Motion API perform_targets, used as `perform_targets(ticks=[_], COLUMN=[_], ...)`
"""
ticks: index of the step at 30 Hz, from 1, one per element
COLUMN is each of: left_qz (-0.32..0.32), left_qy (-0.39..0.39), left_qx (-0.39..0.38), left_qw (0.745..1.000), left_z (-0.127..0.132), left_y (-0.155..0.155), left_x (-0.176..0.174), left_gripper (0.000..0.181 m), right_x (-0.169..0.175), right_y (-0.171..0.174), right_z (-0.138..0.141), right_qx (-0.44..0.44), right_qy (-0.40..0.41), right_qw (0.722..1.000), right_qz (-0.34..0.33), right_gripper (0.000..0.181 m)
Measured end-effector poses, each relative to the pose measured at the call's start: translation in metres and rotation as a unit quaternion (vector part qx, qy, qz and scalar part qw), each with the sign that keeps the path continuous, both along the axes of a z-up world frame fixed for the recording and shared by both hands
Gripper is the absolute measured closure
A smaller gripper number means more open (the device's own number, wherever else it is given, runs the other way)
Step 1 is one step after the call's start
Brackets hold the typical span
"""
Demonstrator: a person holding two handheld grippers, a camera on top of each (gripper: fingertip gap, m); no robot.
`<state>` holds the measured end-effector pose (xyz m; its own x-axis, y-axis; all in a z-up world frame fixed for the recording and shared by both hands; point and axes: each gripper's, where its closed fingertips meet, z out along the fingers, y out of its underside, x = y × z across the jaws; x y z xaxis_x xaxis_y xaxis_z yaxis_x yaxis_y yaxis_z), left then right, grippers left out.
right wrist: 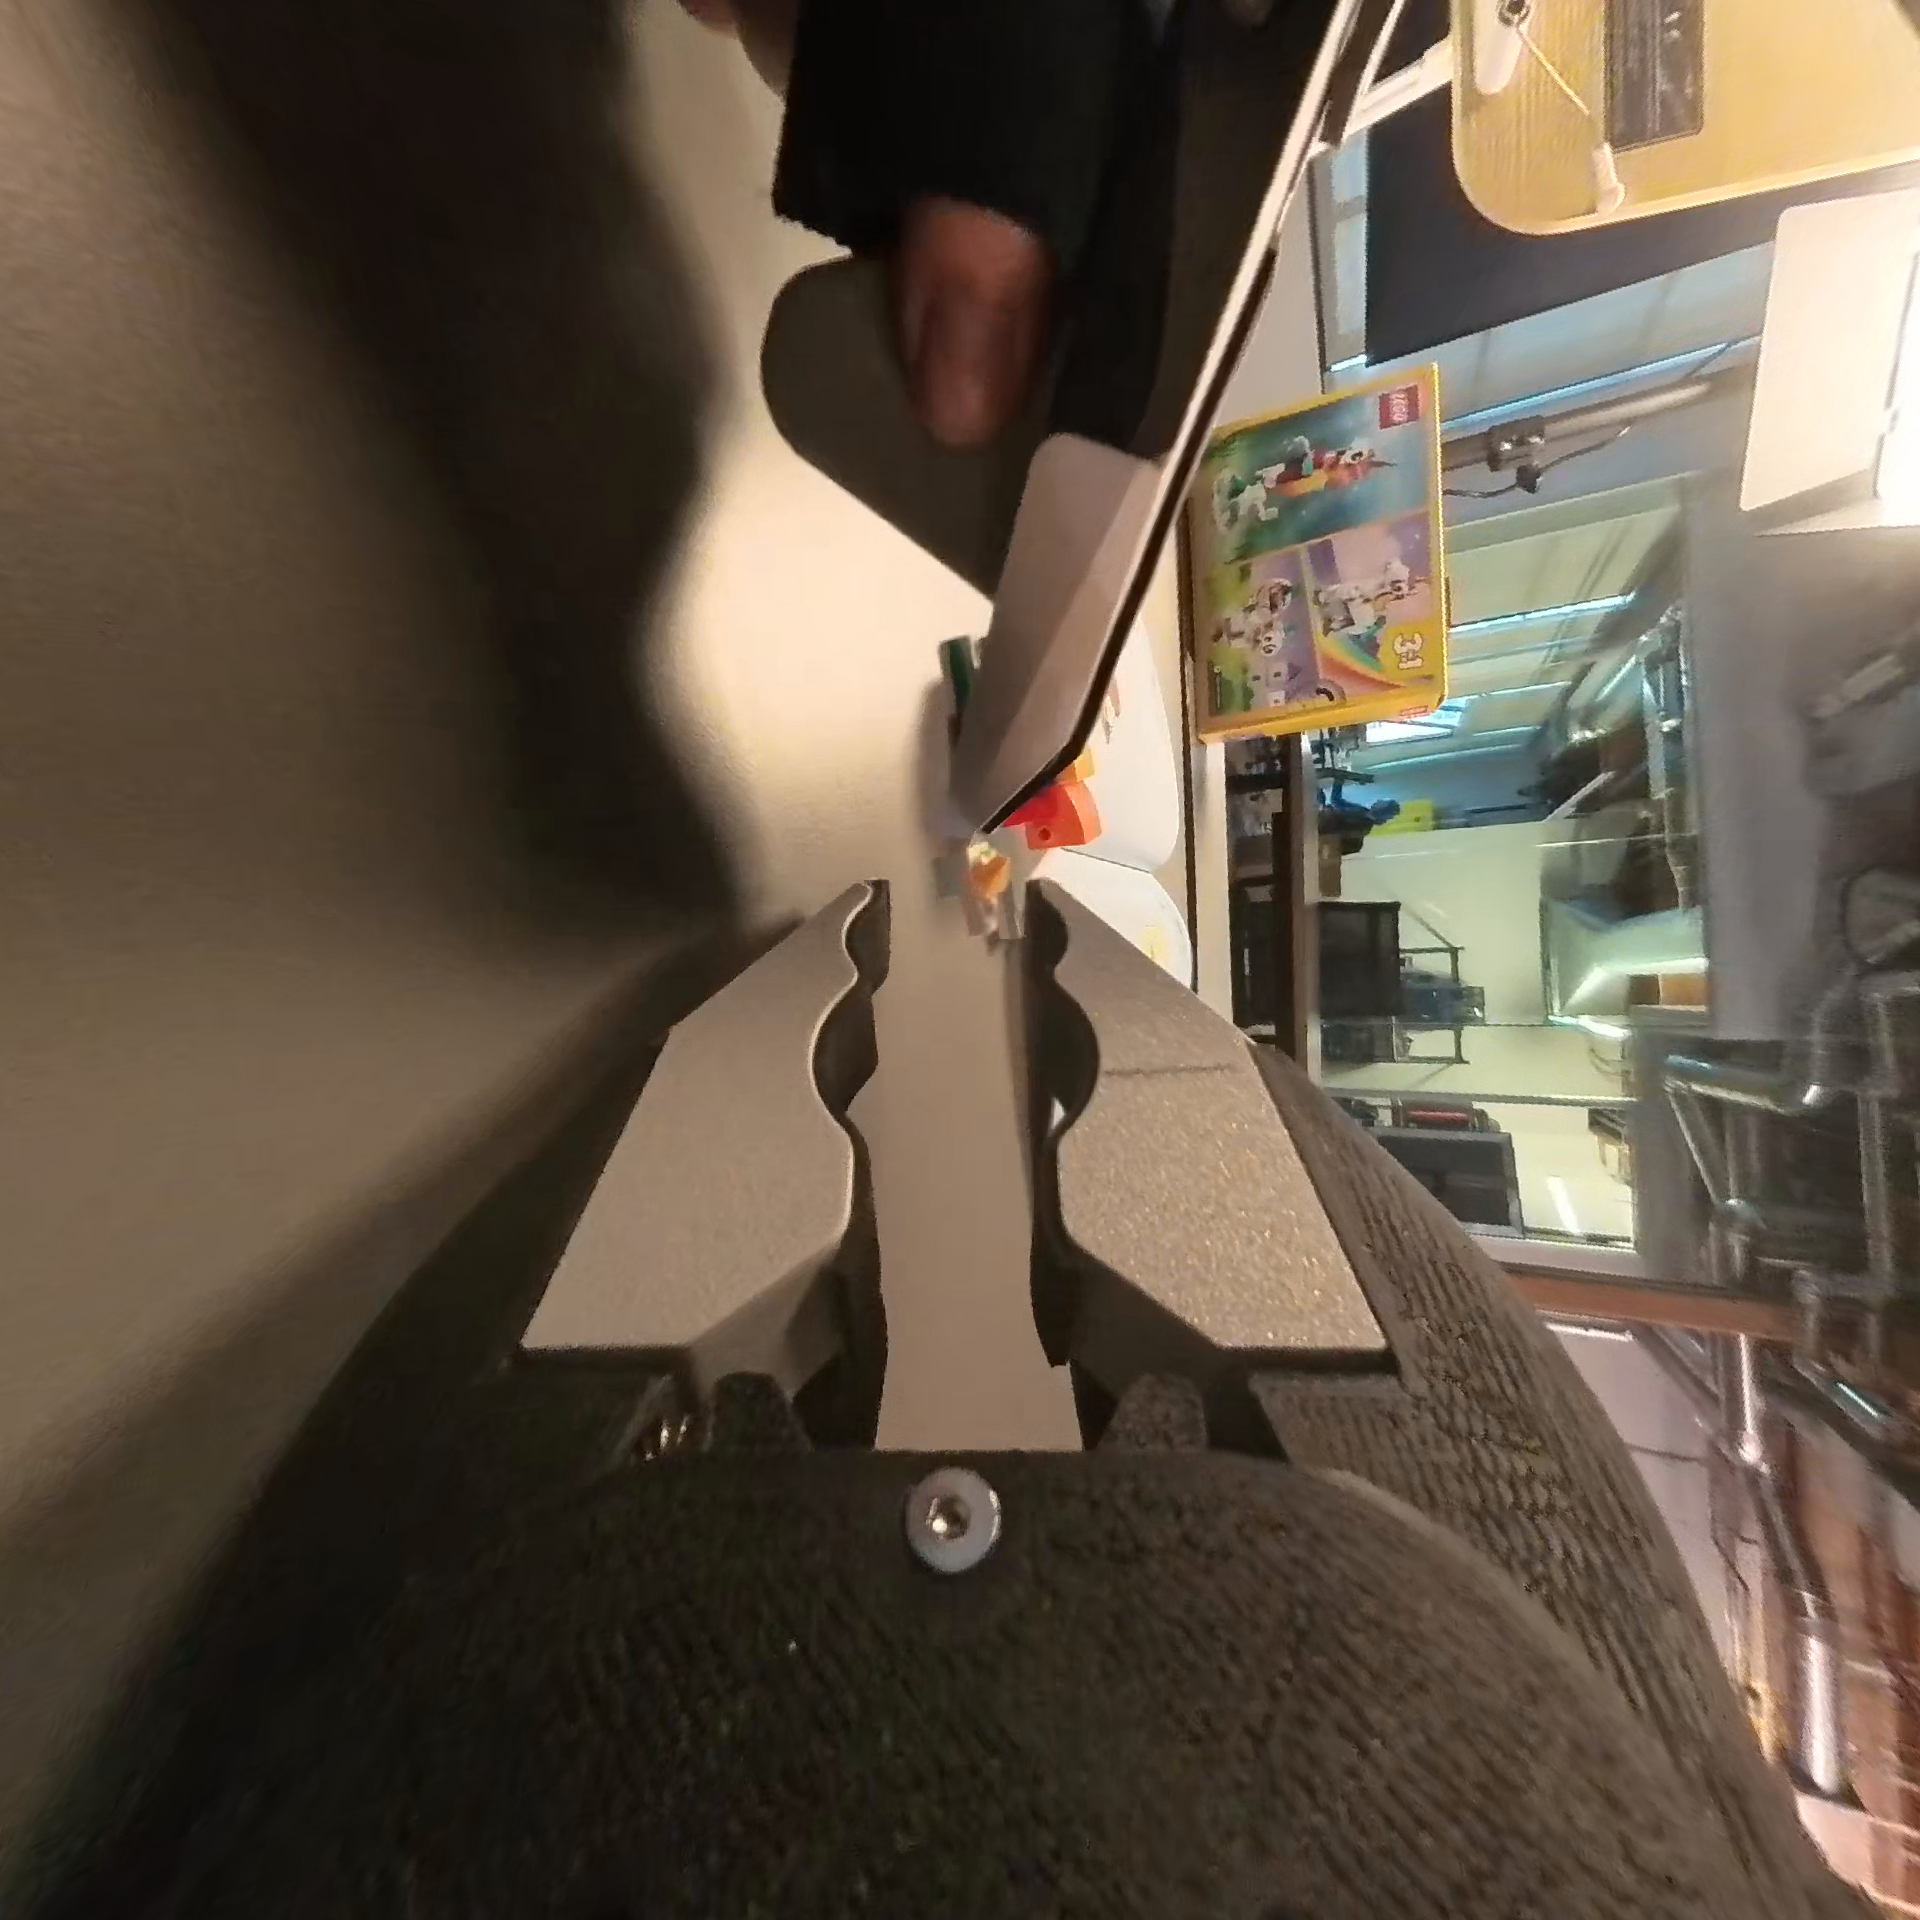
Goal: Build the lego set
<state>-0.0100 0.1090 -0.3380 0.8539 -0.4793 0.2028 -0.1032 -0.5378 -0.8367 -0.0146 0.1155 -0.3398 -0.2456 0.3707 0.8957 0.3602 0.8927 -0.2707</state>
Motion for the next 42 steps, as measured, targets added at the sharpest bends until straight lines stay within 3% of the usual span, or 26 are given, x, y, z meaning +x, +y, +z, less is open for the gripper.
perform_targets(ticks=[23, 36, 42], left_qz=[-0.021, -0.02, -0.02], left_qy=[-0.021, -0.019, -0.028], left_qx=[0.005, 0.003, 0.006], left_qw=[1.0, 1.0, 0.999], left_z=[0.008, 0.007, 0.009], left_y=[-0.005, -0.005, -0.005], left_x=[0.002, 0.002, 0.002], left_gripper=[0.177, 0.177, 0.177], right_x=[-0.002, -0.004, -0.005], right_y=[-0.005, -0.005, -0.007], right_z=[0.006, 0.011, 0.01], right_qx=[0.035, 0.039, 0.04], right_qy=[0.001, 0.011, 0.011], right_qw=[0.999, 0.998, 0.997], right_qz=[0.041, 0.047, 0.061], right_gripper=[0.165, 0.158, 0.17])
